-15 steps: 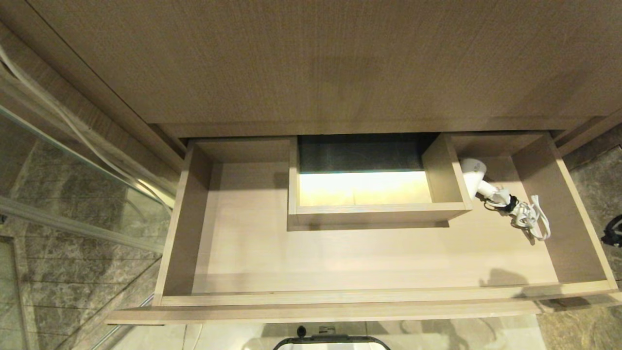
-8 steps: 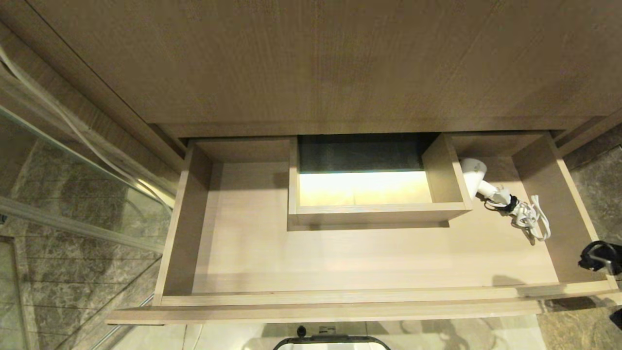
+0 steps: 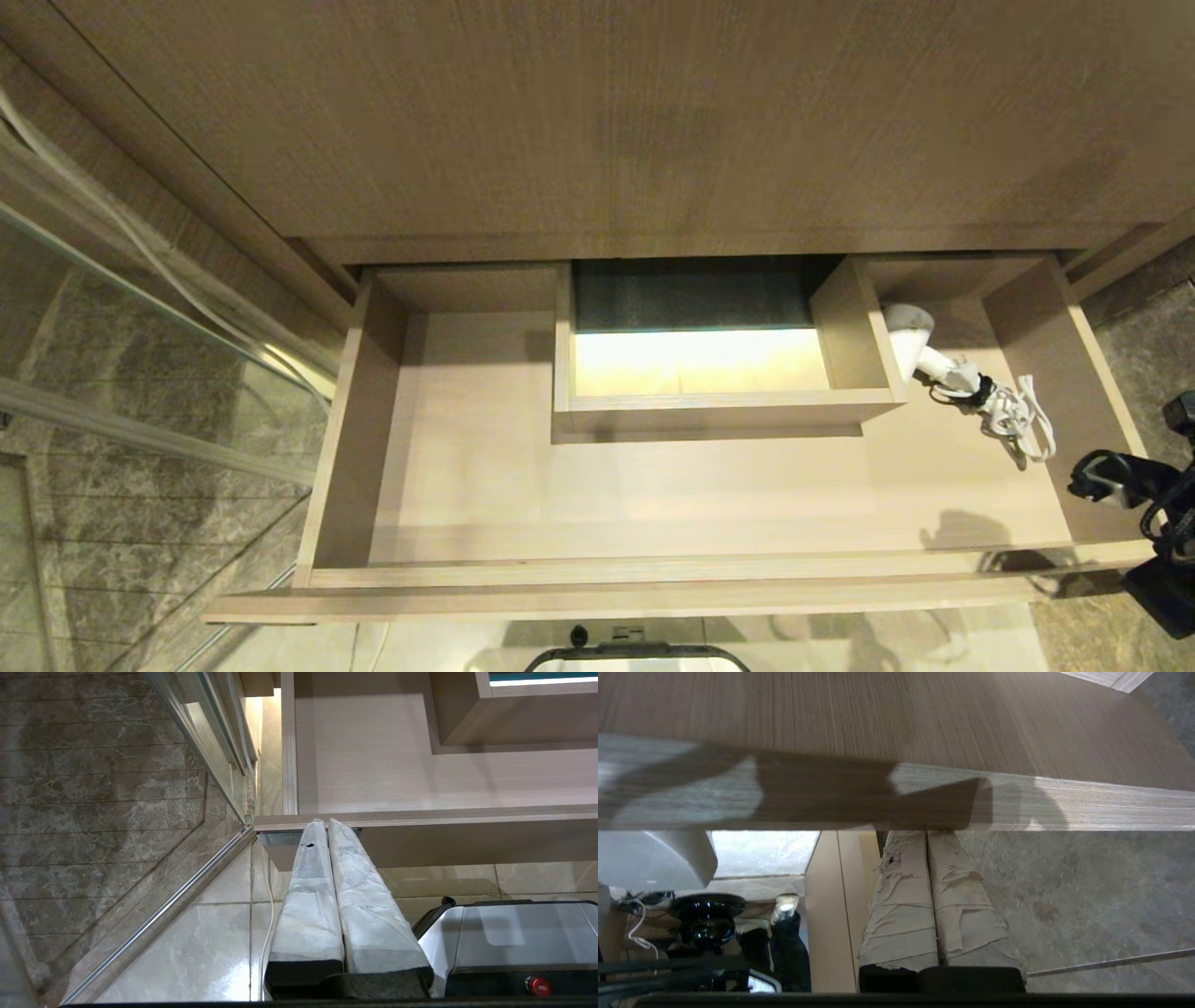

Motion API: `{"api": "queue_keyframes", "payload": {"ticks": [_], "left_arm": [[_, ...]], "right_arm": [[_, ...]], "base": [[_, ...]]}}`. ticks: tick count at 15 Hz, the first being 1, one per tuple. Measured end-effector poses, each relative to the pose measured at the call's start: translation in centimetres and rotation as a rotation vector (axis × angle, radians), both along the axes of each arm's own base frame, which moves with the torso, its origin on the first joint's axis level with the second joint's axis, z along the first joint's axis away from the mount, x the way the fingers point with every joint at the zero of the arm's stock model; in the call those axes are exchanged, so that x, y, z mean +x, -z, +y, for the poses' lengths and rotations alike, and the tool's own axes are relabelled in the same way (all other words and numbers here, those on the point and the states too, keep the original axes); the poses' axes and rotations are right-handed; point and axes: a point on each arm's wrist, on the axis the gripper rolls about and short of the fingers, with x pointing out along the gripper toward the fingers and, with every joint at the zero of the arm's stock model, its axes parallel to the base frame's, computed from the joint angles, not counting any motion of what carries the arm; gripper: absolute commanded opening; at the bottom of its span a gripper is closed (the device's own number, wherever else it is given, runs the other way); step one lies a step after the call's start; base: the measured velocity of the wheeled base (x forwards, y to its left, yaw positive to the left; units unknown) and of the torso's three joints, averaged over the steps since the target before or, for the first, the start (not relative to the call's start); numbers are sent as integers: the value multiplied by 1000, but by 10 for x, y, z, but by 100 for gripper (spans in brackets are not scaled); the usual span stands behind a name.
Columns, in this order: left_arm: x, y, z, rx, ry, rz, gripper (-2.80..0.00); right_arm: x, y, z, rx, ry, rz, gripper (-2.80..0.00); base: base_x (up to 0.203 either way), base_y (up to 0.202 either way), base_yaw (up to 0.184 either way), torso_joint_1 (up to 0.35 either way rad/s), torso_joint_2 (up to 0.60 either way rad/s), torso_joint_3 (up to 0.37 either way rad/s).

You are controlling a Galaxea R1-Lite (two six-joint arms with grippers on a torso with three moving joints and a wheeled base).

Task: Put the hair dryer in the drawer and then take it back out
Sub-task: Close the drawer

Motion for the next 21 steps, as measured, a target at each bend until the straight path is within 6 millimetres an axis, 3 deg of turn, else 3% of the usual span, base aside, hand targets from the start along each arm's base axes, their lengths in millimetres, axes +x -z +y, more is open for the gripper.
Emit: {"api": "queue_keyframes", "payload": {"ticks": [8, 14, 17, 21], "left_arm": [[0, 0, 0, 0, 0, -1, -280], [0, 0, 0, 0, 1, 0, -280], [0, 0, 0, 0, 0, 0, -280], [0, 0, 0, 0, 1, -1, -280]], "right_arm": [[31, -18, -5, -26, 33, -227, -280], [58, -56, -6, -6, -76, -575, -280], [86, -90, -3, -46, -165, -849, -280], [105, -96, -2, -45, -203, -893, -280]], "base": [[0, 0, 0, 0, 0, 0], [0, 0, 0, 0, 0, 0], [0, 0, 0, 0, 0, 0], [0, 0, 0, 0, 0, 0]]}}
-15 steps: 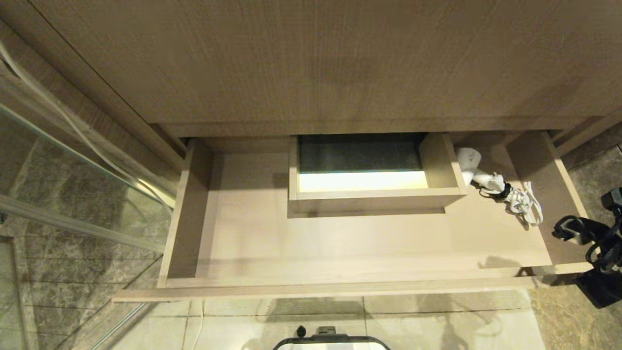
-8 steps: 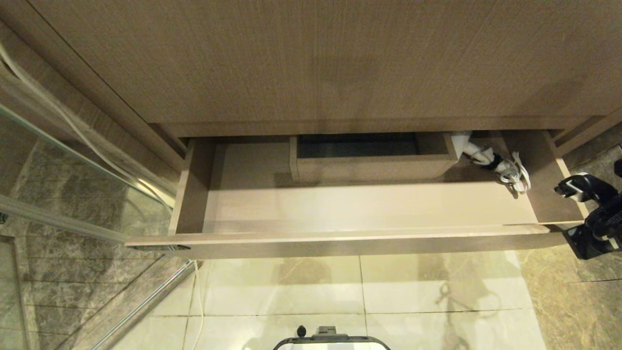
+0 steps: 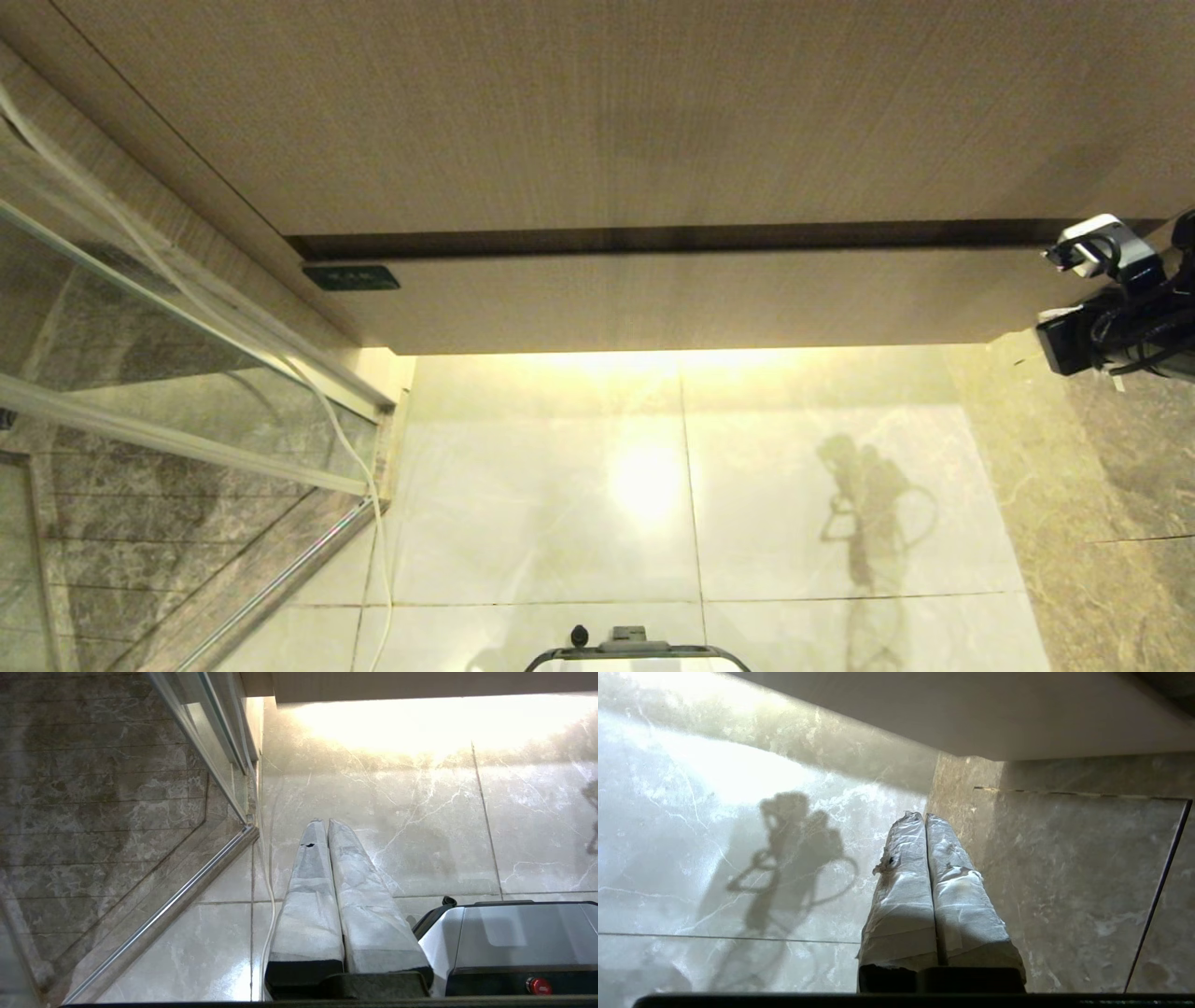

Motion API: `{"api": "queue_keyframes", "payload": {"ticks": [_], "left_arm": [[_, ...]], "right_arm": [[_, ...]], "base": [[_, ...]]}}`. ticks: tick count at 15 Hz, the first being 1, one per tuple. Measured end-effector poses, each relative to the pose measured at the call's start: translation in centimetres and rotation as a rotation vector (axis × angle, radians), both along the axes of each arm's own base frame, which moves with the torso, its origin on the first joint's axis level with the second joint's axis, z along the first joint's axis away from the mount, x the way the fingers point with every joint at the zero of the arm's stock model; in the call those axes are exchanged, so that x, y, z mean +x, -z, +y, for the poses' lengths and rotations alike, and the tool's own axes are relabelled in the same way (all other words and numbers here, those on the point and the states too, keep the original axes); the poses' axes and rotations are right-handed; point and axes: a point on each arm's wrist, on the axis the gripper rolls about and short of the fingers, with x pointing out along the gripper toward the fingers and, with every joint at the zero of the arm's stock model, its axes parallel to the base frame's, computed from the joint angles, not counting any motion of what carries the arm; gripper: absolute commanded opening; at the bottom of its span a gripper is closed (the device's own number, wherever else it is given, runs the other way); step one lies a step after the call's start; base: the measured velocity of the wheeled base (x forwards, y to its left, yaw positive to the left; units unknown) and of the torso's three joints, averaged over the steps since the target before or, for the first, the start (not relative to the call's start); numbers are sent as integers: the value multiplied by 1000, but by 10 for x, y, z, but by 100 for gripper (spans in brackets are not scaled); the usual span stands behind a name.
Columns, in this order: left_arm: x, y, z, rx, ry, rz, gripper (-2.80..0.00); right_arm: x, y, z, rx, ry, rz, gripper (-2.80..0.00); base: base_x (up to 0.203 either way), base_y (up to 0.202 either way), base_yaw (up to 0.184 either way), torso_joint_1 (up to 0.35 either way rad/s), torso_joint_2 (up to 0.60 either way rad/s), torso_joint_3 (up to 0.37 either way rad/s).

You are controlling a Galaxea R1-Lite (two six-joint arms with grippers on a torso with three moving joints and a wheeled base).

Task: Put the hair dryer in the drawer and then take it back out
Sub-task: Close the drawer

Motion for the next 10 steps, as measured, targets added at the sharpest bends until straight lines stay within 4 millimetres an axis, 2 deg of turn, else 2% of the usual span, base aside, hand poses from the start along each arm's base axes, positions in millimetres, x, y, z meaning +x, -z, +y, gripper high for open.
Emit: {"api": "queue_keyframes", "payload": {"ticks": [5, 8, 10], "left_arm": [[0, 0, 0, 0, -1, 1, -280], [0, 0, 0, 1, 0, 0, -280], [0, 0, 0, 0, 1, 0, -280]], "right_arm": [[-9, 10, 3, 20, -3, 108, -280], [-21, 10, 6, 44, -2, 201, -280], [-38, 5, 10, 59, -6, 269, -280]], "base": [[0, 0, 0, 0, 0, 0], [0, 0, 0, 0, 0, 0], [0, 0, 0, 0, 0, 0]]}}
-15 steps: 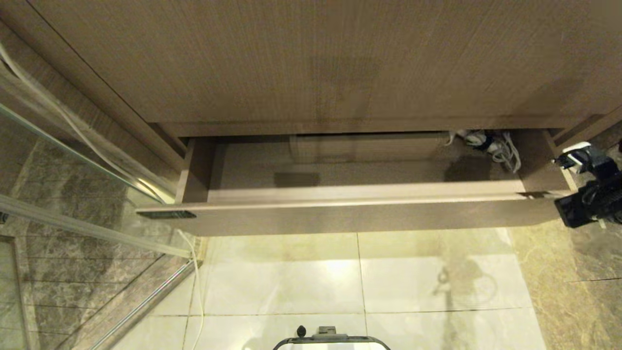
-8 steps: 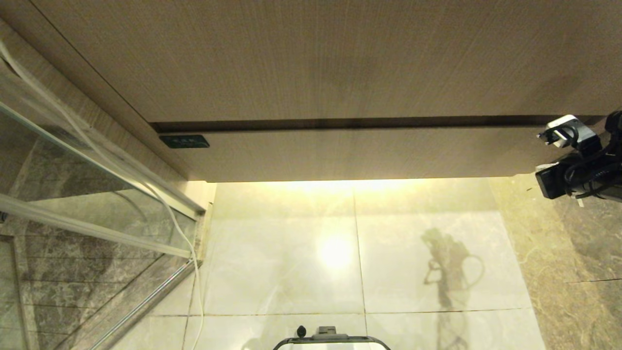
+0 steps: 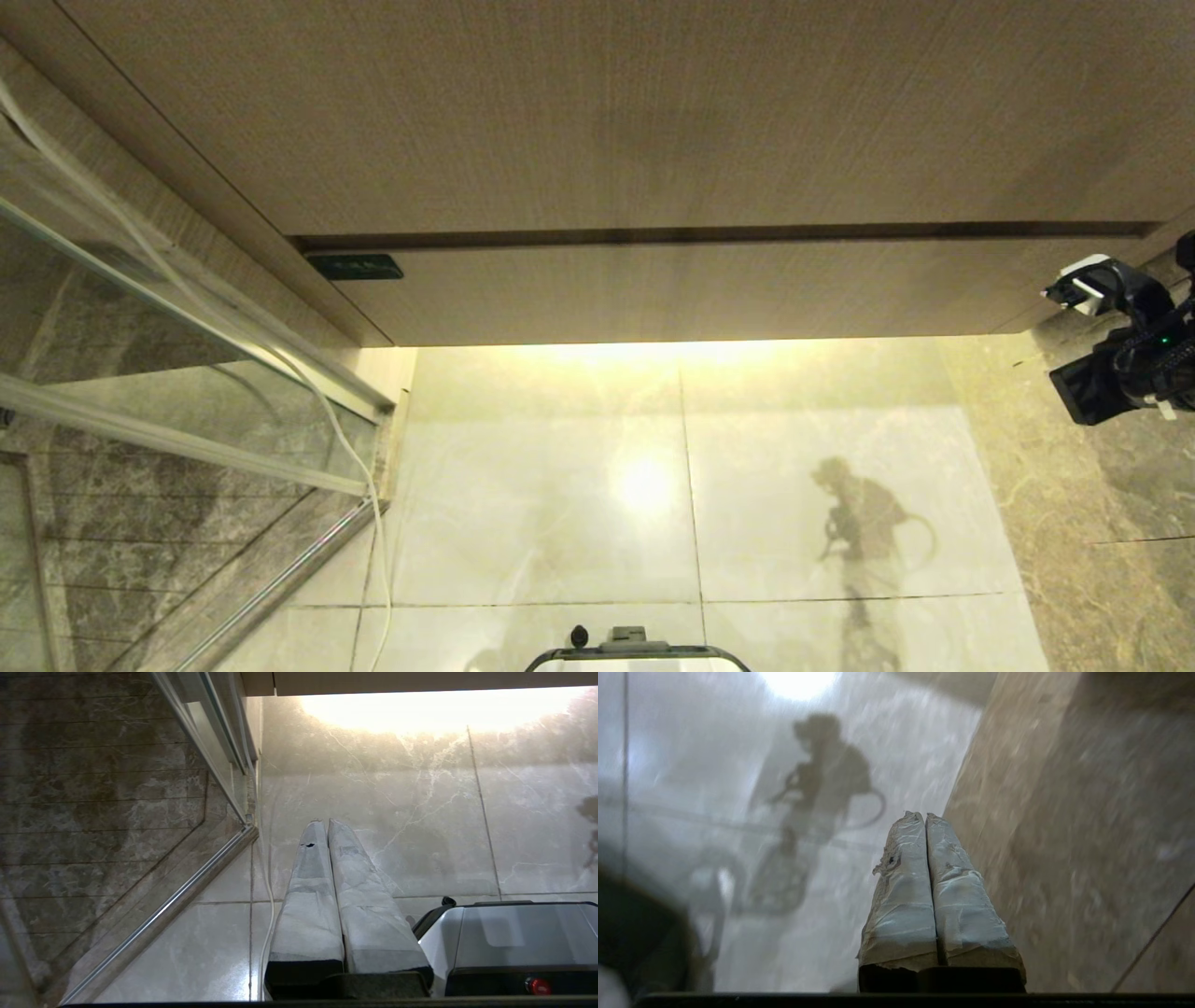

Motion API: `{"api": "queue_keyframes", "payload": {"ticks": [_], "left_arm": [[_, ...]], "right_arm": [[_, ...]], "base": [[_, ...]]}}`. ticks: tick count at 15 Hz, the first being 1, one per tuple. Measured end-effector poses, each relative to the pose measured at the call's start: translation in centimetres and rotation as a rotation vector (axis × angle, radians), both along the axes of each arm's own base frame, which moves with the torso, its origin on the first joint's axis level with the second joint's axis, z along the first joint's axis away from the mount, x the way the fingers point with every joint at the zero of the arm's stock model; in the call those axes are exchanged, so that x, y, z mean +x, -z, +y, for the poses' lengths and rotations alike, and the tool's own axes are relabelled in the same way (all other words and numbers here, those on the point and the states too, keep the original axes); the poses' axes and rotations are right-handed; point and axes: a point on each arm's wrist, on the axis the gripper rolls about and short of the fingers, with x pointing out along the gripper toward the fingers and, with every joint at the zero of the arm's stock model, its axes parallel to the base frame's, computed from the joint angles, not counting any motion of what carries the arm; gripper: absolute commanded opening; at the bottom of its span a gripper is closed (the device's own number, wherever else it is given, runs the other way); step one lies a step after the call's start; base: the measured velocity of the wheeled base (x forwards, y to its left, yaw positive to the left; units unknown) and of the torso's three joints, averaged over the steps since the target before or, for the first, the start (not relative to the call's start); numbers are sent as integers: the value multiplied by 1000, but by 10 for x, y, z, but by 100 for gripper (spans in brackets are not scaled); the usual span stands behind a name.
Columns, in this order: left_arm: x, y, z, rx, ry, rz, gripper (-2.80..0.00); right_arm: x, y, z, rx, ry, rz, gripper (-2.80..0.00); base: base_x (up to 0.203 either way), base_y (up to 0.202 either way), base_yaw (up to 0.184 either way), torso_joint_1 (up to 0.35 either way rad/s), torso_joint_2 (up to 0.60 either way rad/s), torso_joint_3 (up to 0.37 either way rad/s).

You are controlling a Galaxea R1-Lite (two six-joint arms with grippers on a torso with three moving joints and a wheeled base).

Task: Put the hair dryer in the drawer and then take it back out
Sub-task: Pull open the drawer

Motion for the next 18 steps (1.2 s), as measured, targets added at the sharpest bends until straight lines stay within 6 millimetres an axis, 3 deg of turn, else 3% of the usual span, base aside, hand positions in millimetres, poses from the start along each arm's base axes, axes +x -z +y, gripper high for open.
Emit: {"api": "queue_keyframes", "payload": {"ticks": [5, 12, 15, 18], "left_arm": [[0, 0, 0, 0, 0, 0, -280], [0, 0, 0, 0, -1, 0, -280], [0, 0, 0, 0, -1, 0, -280], [0, 0, 0, 0, -1, 0, -280]], "right_arm": [[-55, -20, 17, 14, -26, 151, -280], [-133, -59, 35, -149, -105, 58, -280], [-146, -73, 46, -229, -196, 3, -280], [-148, -86, 71, -297, -414, -77, -280]], "base": [[0, 0, 0, 0, 0, 0], [0, 0, 0, 0, 0, 0], [0, 0, 0, 0, 0, 0], [0, 0, 0, 0, 0, 0]]}}
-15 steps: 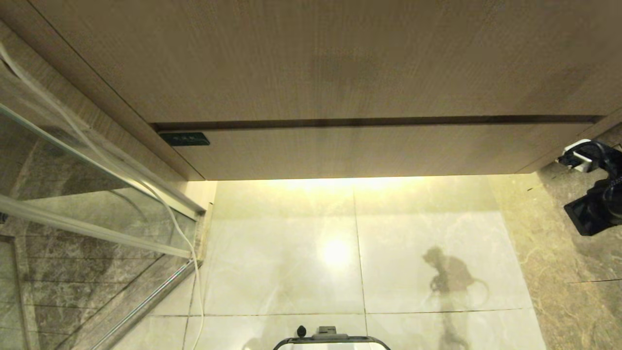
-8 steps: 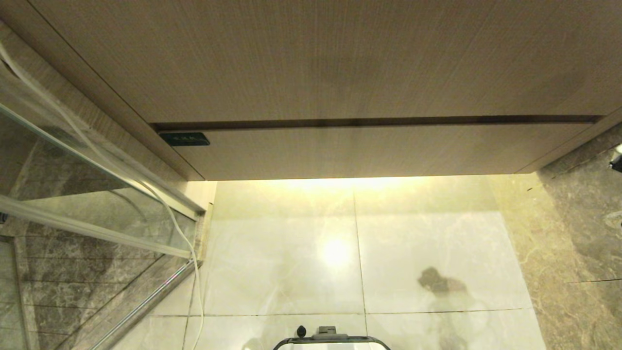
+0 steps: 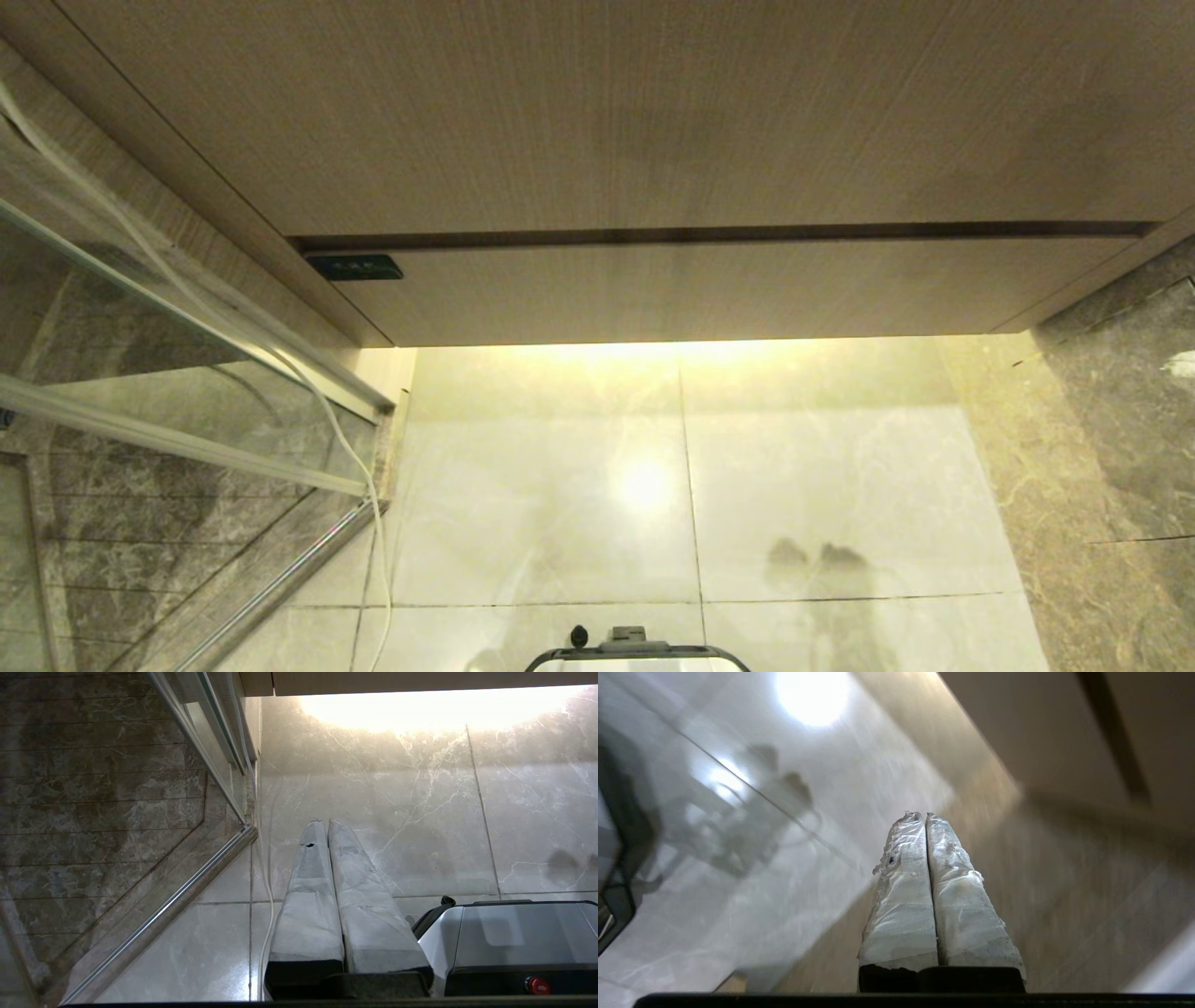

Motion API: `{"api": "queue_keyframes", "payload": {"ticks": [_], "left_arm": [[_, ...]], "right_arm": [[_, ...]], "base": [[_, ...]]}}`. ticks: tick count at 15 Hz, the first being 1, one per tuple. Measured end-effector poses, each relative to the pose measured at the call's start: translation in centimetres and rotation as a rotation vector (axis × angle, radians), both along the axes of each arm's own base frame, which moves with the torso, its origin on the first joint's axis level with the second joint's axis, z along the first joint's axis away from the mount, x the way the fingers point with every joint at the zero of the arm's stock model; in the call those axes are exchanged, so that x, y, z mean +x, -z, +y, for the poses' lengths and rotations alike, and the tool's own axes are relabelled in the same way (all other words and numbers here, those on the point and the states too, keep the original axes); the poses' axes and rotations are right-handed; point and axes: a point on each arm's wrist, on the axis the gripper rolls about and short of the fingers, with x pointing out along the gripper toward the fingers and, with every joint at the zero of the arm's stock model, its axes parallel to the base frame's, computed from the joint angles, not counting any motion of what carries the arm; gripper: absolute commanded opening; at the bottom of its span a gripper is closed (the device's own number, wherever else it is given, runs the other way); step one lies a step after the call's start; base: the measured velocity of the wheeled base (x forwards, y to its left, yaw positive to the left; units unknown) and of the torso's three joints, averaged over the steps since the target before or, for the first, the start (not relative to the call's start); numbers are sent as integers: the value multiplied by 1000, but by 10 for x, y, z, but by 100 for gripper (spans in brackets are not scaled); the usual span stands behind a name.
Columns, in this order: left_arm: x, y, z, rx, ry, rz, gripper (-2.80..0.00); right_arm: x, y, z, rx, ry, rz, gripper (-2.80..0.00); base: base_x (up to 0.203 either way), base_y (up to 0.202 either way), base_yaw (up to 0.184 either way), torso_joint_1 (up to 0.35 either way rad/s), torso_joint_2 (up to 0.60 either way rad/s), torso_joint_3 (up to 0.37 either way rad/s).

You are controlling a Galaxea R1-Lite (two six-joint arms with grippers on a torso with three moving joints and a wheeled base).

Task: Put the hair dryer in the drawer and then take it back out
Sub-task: Pull open the drawer

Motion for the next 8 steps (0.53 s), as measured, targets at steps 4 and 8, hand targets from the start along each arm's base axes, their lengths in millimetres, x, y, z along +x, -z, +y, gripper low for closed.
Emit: {"api": "queue_keyframes", "payload": {"ticks": [4, 8], "left_arm": [[0, 0, 0, 0, 0, -1, -280], [0, 0, 0, 0, -1, -1, -280]], "right_arm": [[14, -3, 40, -67, -341, -77, -280], [39, 13, 60, -178, -718, -85, -280]], "base": [[0, 0, 0, 0, 0, 0], [0, 0, 0, 0, 0, 0]]}}
